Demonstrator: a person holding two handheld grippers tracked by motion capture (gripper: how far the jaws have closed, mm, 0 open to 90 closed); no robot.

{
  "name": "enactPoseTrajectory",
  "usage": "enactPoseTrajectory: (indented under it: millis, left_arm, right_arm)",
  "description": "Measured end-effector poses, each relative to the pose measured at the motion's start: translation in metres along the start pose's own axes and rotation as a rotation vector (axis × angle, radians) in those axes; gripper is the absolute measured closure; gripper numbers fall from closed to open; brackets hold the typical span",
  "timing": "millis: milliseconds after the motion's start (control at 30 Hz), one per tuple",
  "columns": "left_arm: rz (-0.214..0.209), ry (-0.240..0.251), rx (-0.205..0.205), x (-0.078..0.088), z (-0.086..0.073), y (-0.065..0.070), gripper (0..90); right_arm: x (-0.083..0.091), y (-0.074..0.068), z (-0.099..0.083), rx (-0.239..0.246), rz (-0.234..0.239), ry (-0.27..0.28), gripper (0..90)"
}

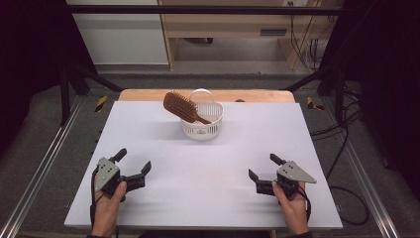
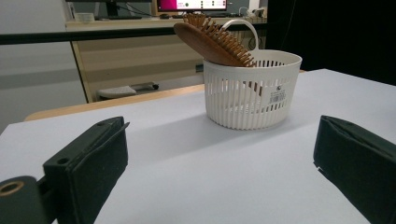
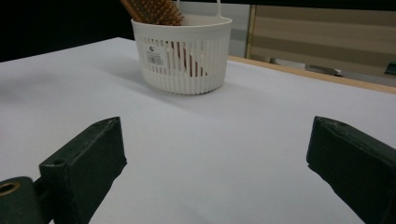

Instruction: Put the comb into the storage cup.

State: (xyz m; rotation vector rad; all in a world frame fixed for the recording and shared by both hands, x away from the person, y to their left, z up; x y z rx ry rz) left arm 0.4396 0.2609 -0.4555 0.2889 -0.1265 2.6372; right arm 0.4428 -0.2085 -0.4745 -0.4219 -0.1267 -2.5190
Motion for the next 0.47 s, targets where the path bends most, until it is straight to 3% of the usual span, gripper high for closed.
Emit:
enactPoseTrajectory:
  millis: [200,467]
  left_arm:
    - [0.011,0.029,0.0,0.005,-0.005,0.001,3.2]
    - [0.024,0.059,0.027,0.015,-0.009,-0.01,3.4]
  right_arm:
    - [0.011,0.017,-0.001,-0.032,-0.039,0.032,4.9]
    - [0.022,0.034,-0.005,-0.064,-0.099,0.08,4.8]
Point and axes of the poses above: each handheld gripper's, and its own axes: x roughly backward along the jaws, z roughly out of its top, y roughly to its right, the point moved 2 cm from there along -x, roughly forward along the jaws, and after that the axes turned 6 degrees about -y, right-handed, at the moved point
